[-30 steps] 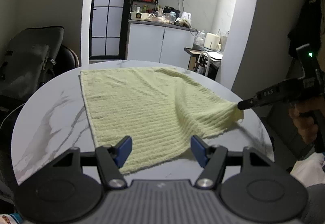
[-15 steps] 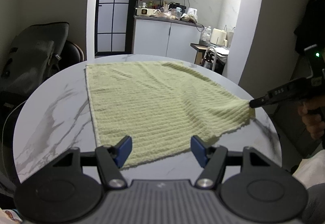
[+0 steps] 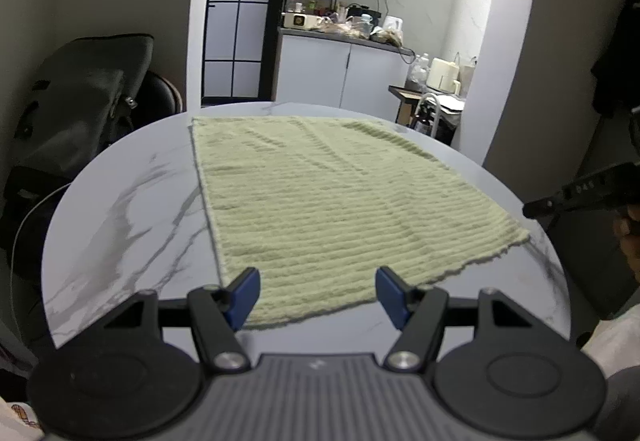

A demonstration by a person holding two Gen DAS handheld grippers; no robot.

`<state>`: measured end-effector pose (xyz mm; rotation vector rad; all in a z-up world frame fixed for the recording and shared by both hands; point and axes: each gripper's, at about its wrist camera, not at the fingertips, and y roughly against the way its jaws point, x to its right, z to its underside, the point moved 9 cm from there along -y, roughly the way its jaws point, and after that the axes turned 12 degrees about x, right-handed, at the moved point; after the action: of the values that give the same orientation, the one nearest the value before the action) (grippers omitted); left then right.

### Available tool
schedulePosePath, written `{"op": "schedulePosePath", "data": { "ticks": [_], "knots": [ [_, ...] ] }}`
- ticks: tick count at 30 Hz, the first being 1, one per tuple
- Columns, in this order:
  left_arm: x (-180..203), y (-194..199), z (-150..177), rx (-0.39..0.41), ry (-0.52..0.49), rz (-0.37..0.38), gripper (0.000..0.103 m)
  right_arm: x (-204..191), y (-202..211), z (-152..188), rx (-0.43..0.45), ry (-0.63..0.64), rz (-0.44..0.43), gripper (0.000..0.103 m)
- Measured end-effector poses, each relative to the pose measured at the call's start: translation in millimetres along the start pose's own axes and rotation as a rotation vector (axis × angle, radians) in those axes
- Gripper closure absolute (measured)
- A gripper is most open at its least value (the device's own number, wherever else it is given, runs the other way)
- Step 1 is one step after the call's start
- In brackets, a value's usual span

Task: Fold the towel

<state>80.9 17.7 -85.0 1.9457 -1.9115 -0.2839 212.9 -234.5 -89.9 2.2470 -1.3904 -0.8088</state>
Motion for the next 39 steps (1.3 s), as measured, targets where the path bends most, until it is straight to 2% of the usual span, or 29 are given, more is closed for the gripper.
{"op": "schedulePosePath", "data": {
  "ticks": [3,6,10,16,20,22,24,29,39],
  "knots": [
    [-2.9,1.0,2.1,-0.004,0.002,-0.007,0.036,6.4,-4.2,2.5,-0.001,0.007,-0.002,0.073],
    [-4.5,2.3,3.7,-0.008,0.0,-0.013,0.036,4.8,-3.0,3.3,0.009,0.011,-0.009,0.07],
    [-8.1,3.4,4.2,-0.011,0.001,-0.021,0.036,0.4,0.4,2.6,0.032,0.03,-0.028,0.068],
    [-14.9,7.1,6.0,-0.014,0.001,-0.039,0.036,-9.4,4.5,6.1,0.071,0.143,-0.077,0.067],
    [-16.8,8.6,8.4,-0.02,-0.004,-0.055,0.036,-4.7,0.7,10.3,0.07,0.164,-0.082,0.067],
    [-16.9,9.1,9.4,-0.02,-0.005,-0.061,0.036,-1.1,-0.3,12.6,0.078,0.164,-0.079,0.067],
    [-16.4,9.5,10.9,-0.019,-0.002,-0.062,0.036,0.5,-0.3,12.7,0.093,0.172,-0.077,0.062],
    [-17.7,9.0,14.5,-0.016,-0.003,-0.078,0.036,-2.1,2.7,8.9,0.141,0.196,-0.071,0.062],
    [-23.3,11.8,15.8,0.022,-0.012,-0.069,0.037,3.2,-1.5,13.8,0.147,0.218,-0.033,0.061]
  ]
}}
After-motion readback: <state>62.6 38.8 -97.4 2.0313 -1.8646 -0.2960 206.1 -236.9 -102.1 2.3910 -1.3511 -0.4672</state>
